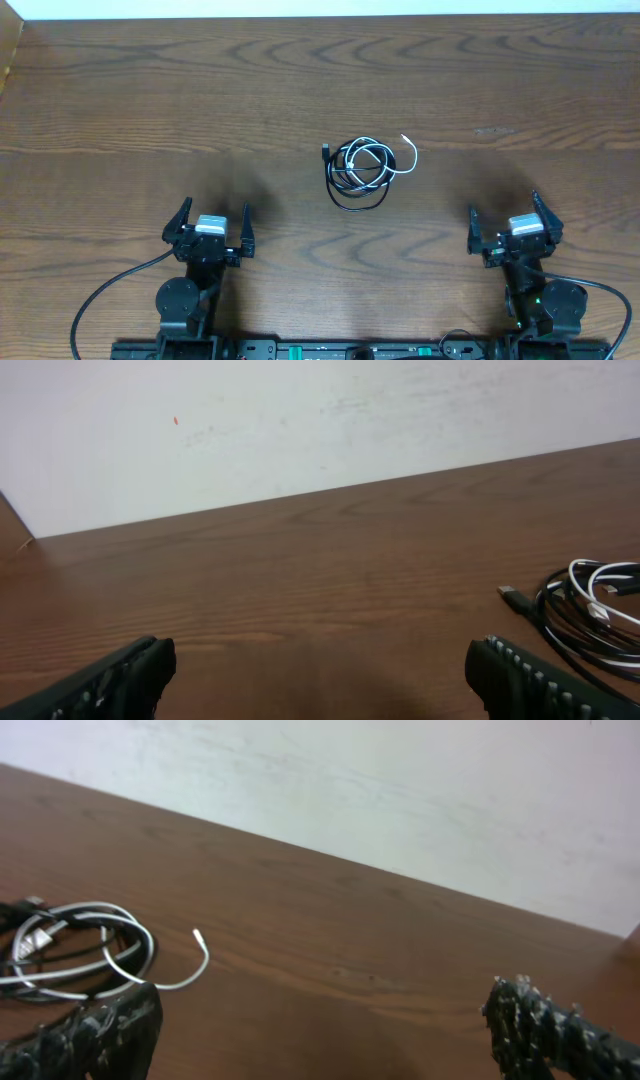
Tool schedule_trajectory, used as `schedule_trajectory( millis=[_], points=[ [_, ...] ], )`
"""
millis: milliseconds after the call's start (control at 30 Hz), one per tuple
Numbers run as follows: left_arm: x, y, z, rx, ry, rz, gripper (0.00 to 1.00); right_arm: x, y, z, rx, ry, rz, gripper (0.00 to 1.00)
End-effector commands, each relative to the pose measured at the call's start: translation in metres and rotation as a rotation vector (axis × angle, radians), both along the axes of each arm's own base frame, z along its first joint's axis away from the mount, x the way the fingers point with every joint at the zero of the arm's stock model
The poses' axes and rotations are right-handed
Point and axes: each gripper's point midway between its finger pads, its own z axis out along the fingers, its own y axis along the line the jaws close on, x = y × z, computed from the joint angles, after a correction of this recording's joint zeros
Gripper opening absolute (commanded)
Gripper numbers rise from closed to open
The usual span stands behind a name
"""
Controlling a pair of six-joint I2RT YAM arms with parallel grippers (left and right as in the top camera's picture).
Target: Untangle cables
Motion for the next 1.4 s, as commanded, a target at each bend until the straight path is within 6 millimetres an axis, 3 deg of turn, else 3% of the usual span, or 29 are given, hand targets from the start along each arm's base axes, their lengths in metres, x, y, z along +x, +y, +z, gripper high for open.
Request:
schedule_trajectory(
  millis=[0, 200, 267, 400, 600, 800, 1033, 1367],
  points=[
    [-0.001, -0.001, -0.015, 0.009, 0.047, -0.009, 0.98, -0.001, 0.003, -0.001, 0.129, 0.020, 0.008, 0.99],
    [-0.001, -0.004, -0.014, -0.177, 0.063, -0.004, 0.98, -0.002, 0.009, 0.000, 0.515, 0.085, 0.020, 0.99],
    [-0.003, -0.017, -0.011, -0.200, 0.061, -0.079, 0.98, -0.002, 0.009, 0.000, 0.568, 0.093, 0.017, 0.99],
    [-0.010, -0.044, -0.001, -0.300, 0.063, -0.231, 0.98, -0.003, 0.018, 0.000, 0.575, 0.110, 0.064, 0.99],
    [-0.016, -0.061, 0.014, -0.331, 0.097, -0.333, 0.98, -0.012, 0.046, -0.003, 0.579, 0.186, 0.230, 0.99],
    [-0.012, -0.078, 0.041, -0.359, 0.221, -0.426, 0.98, -0.018, 0.061, -0.002, 0.592, 0.264, 0.309, 0.99],
    [0.008, -0.097, 0.090, -0.411, 0.388, -0.524, 0.98, -0.016, 0.059, 0.025, 0.534, 0.338, 0.282, 0.99],
    [0.046, -0.097, 0.116, -0.446, 0.562, -0.478, 0.98, 0.009, 0.043, 0.061, 0.506, 0.532, 0.139, 0.99]
  ],
)
